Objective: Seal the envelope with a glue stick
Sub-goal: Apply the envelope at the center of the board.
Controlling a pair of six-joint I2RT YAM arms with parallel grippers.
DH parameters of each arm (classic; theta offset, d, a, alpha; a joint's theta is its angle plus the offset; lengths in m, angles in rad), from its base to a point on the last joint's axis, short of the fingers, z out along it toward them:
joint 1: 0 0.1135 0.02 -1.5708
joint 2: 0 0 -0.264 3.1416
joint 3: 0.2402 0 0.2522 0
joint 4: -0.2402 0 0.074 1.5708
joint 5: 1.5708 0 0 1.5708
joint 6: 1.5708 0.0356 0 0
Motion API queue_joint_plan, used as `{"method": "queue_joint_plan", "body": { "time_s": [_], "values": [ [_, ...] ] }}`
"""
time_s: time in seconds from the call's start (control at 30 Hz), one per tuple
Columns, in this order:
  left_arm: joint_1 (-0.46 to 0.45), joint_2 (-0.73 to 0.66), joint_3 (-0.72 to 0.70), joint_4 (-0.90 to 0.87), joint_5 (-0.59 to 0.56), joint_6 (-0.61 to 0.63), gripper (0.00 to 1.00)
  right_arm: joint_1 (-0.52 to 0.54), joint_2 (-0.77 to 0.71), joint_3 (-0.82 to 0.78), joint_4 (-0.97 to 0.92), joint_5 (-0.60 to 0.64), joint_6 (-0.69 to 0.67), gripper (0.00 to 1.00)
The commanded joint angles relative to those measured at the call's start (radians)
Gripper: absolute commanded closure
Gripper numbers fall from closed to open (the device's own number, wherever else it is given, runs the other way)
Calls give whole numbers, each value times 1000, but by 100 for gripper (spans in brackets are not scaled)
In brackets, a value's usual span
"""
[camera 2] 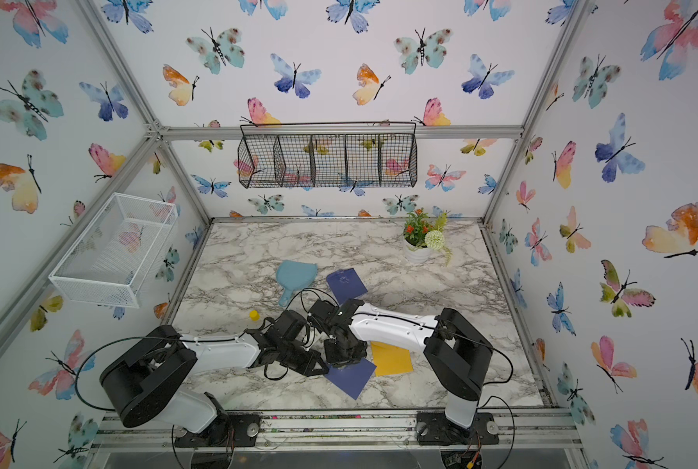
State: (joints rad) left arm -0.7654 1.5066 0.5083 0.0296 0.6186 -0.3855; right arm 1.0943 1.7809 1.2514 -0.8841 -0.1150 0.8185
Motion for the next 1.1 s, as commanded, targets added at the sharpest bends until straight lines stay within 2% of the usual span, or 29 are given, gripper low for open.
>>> {"method": "queue_joint_plan", "body": {
  "time_s": [0.0,0.23,0.43,0.67,0.9,1.0,1.07],
  "values": [
    [6,19,-16,-13,0,6,100,10,17,-3,-50,19,1,98],
    [7,24,-14,-6,16,8,100,26,56,23,-69,48,-14,98],
    [6,26,-13,-8,15,8,100,53,87,55,-54,-4,-45,98],
    [7,27,-13,-24,14,21,100,51,126,82,-194,169,-62,98],
    [6,13,-14,-46,4,28,100,48,147,92,-239,249,-68,98],
    [6,11,-14,-44,3,24,100,47,143,95,-240,253,-68,98],
    [6,11,-12,-43,4,24,100,48,131,88,-188,183,-94,98]
  ]
}}
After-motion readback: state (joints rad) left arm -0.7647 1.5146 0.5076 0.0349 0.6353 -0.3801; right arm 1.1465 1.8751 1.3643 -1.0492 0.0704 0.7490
